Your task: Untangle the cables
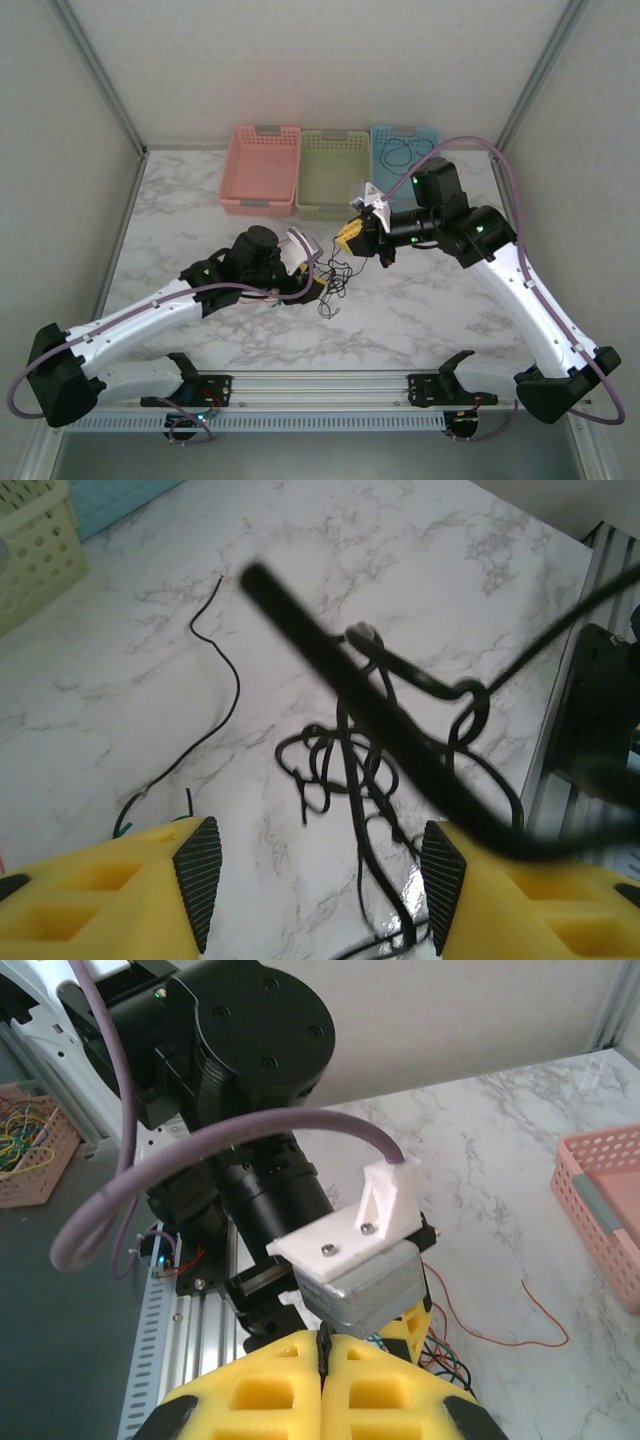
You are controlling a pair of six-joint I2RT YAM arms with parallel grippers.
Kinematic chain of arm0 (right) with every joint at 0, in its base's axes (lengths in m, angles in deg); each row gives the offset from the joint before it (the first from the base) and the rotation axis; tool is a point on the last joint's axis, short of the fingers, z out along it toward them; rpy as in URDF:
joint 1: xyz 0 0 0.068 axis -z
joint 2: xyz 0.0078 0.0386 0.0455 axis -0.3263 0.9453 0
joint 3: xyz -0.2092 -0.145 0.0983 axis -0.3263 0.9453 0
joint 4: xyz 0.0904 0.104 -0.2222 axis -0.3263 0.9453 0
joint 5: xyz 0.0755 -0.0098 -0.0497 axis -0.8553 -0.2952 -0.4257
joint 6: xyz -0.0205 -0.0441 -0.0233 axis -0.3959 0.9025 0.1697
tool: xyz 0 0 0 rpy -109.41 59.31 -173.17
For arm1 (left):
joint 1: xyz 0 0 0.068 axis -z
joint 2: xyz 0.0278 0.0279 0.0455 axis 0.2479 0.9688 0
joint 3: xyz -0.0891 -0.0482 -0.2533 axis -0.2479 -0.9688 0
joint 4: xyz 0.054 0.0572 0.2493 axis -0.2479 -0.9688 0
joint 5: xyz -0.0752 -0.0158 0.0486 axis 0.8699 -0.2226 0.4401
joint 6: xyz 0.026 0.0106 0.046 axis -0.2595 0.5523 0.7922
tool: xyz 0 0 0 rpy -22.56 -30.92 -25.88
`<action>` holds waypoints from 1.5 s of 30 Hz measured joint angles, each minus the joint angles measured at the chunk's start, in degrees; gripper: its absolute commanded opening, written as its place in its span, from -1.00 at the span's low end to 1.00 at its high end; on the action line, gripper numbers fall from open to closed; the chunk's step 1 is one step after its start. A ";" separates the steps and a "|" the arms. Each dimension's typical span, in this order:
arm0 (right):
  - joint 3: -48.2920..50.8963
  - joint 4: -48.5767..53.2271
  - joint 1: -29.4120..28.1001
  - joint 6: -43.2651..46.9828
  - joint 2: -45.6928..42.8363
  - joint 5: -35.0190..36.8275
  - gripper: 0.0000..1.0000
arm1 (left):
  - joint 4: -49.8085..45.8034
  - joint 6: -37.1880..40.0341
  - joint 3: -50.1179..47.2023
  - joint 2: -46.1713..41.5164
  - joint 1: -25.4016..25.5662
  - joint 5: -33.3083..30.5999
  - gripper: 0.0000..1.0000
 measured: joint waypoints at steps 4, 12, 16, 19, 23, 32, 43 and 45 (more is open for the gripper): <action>0.00 0.00 0.00 0.00 0.00 0.02 -1.00 | 2.34 -1.62 -1.18 0.59 0.00 1.29 0.08; -0.11 0.04 0.00 0.00 0.02 0.07 -1.00 | 2.86 -2.84 -1.75 0.70 0.00 1.42 -0.63; -0.35 0.20 0.00 0.00 0.00 0.81 -1.00 | 2.89 -2.89 -1.75 0.70 0.00 1.11 -0.86; -0.44 0.20 0.00 -0.02 -0.02 1.62 -1.00 | 2.71 -2.89 -1.73 0.70 0.00 0.70 -0.98; -0.11 -0.70 0.00 -0.52 -0.59 4.02 -1.00 | 2.10 -3.34 -1.70 0.68 0.00 -1.38 -1.00; 12.04 -11.34 1.86 -8.57 -7.63 16.63 -1.00 | -1.95 -6.03 -0.55 -4.59 -0.07 -14.88 -1.00; 25.27 -16.76 26.49 -35.74 -7.39 45.44 -1.00 | -18.58 -15.50 7.30 -15.47 -5.92 -35.43 -1.00; 26.62 -16.44 28.44 -38.80 -7.39 47.34 -1.00 | -19.98 -16.00 7.30 -18.43 -6.25 -36.81 -1.00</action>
